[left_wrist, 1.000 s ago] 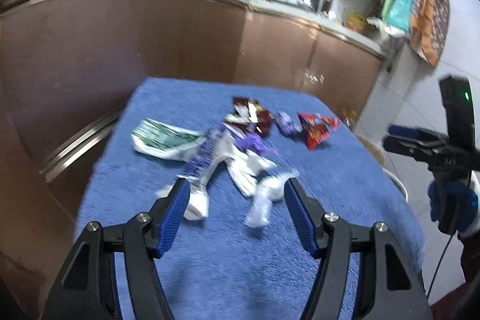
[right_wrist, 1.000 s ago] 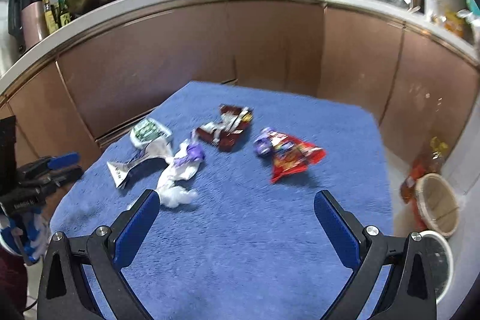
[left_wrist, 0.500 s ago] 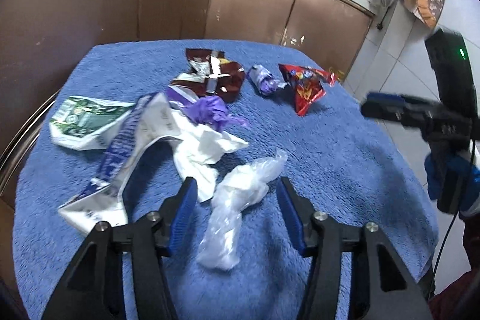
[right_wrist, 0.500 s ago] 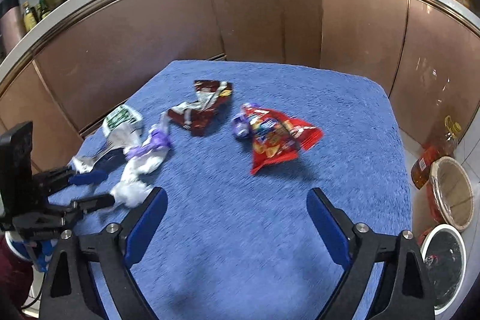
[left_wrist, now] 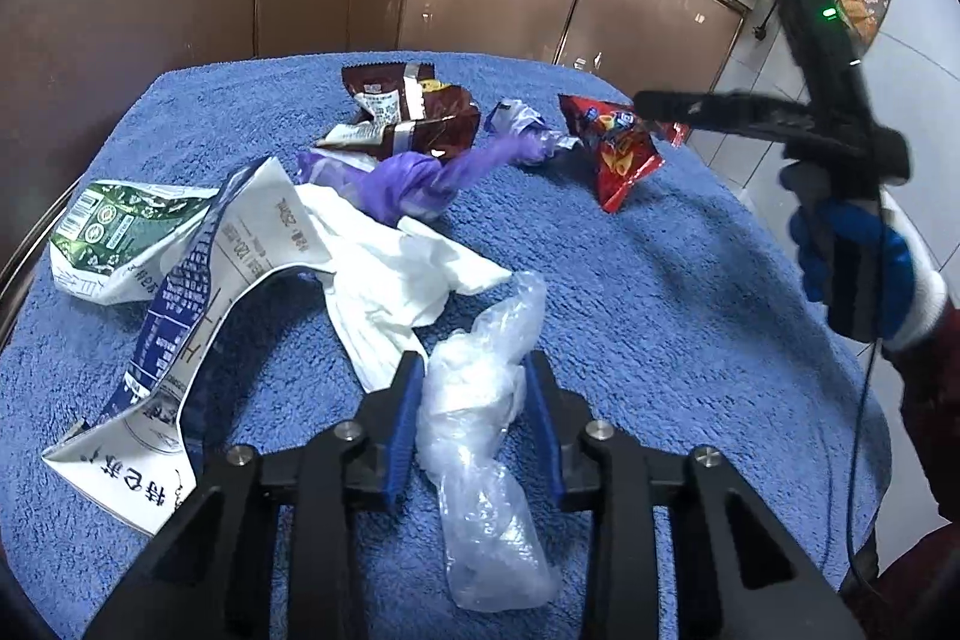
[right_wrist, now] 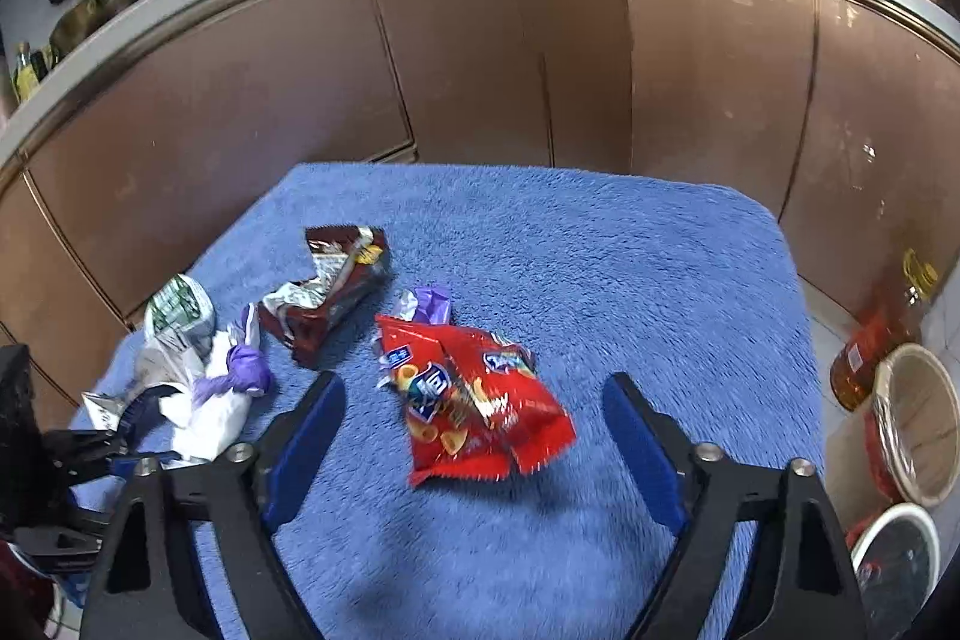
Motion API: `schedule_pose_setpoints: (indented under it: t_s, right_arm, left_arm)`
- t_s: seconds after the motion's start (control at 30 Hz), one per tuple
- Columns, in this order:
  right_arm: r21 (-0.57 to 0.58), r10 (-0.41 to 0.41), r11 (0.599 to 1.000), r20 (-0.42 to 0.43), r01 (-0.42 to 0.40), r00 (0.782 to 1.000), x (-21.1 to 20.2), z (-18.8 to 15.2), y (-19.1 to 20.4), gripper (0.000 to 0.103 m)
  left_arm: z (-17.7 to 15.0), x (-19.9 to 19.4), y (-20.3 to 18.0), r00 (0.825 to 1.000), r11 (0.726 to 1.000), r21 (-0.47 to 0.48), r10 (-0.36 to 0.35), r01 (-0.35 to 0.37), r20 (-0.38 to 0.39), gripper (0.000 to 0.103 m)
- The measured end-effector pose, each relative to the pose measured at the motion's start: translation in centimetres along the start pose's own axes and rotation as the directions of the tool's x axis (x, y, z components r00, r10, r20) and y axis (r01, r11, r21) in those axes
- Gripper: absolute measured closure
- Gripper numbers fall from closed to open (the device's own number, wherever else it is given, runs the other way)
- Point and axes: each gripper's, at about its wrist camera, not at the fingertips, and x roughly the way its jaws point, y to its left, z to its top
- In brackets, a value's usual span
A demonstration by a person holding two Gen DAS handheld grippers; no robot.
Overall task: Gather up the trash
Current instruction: 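Grasp clear plastic bag with left tool while right tool grasps red snack bag, then carry both items to the white lined bin and open both tools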
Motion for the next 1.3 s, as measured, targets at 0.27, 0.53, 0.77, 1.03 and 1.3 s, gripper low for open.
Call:
schedule_pose_setpoints:
  t_s: [0.27,0.53,0.77,1.03,1.3]
  right_arm:
    - [0.007,0.056,0.998,-0.069,-0.055,0.996,2.5,-0.9,-0.9,0.088]
    - [0.015,0.054,0.998,0.008,-0.054,0.998,-1.7,-0.7,-1.2,0.094]
    - [0.029,0.06,0.998,0.082,-0.063,0.995,-6.2,-1.1,-0.5,0.094]
    - [0.045,0.037,0.998,0.178,-0.045,0.983,-12.6,-2.2,0.1,0.094]
    - [0.115,-0.045,0.993,0.271,0.014,0.962,-20.0,-5.3,-1.5,0.094]
  left_arm:
    - [-0.3,-0.6,0.1,1.0,1.0,-0.018,0.0,0.0,0.012,0.074]
    - [-0.6,-3.3,0.6,0.998,0.998,-0.056,-0.007,0.011,0.068,0.074]
    - [-1.6,-6.3,0.5,0.993,0.995,-0.096,-0.009,0.02,0.117,0.075]
    - [-2.0,-10.6,-0.6,0.983,0.995,-0.097,0.022,-0.004,0.182,0.075]
    - [-1.3,-13.0,-3.3,0.979,0.998,-0.063,0.007,0.006,0.203,0.075]
